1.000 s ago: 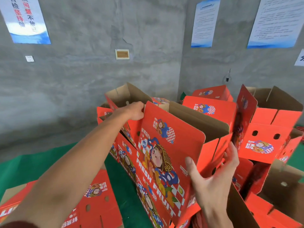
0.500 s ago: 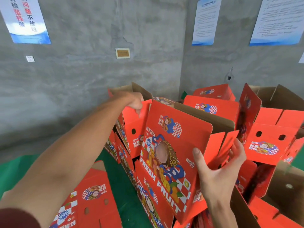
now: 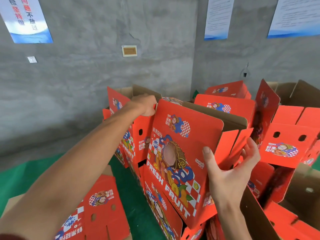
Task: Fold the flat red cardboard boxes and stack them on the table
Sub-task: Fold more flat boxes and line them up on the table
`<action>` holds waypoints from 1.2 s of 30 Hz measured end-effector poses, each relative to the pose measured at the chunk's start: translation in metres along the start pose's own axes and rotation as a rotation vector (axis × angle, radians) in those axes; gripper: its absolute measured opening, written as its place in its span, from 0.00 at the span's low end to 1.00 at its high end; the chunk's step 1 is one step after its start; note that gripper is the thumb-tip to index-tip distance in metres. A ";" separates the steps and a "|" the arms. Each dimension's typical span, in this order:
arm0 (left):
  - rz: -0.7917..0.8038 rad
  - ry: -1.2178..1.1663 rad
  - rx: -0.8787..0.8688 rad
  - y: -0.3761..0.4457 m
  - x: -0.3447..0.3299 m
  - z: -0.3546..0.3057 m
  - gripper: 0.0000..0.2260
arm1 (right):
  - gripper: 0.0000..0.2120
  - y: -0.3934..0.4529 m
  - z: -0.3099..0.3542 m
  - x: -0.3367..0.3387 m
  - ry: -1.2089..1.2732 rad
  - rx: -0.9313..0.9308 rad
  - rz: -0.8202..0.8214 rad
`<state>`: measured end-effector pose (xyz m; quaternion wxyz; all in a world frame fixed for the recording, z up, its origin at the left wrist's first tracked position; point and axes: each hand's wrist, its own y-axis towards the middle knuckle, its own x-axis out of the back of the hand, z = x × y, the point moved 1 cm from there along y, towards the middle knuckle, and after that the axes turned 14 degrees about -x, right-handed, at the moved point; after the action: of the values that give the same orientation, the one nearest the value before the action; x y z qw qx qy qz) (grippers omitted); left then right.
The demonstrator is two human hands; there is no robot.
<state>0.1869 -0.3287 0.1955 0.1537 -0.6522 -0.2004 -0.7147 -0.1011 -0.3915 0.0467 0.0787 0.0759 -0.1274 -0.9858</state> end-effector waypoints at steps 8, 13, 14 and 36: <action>-0.174 0.469 -0.070 0.011 0.001 0.003 0.18 | 0.55 -0.007 -0.009 -0.010 -0.011 -0.038 0.027; -0.662 0.019 0.088 -0.014 -0.036 0.021 0.36 | 0.58 -0.006 -0.013 -0.010 -0.130 -0.023 0.102; -0.837 -0.095 0.099 -0.021 -0.045 0.019 0.34 | 0.58 -0.006 -0.014 -0.011 -0.167 -0.012 0.121; -0.382 -0.553 0.690 -0.256 -0.219 0.079 0.27 | 0.08 -0.177 -0.073 -0.134 -0.534 0.145 0.932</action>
<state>0.1543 -0.0759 -0.0387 0.1680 -0.6805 -0.5753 -0.4216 0.0177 -0.2162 -0.0523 0.4670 -0.2363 -0.2310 -0.8202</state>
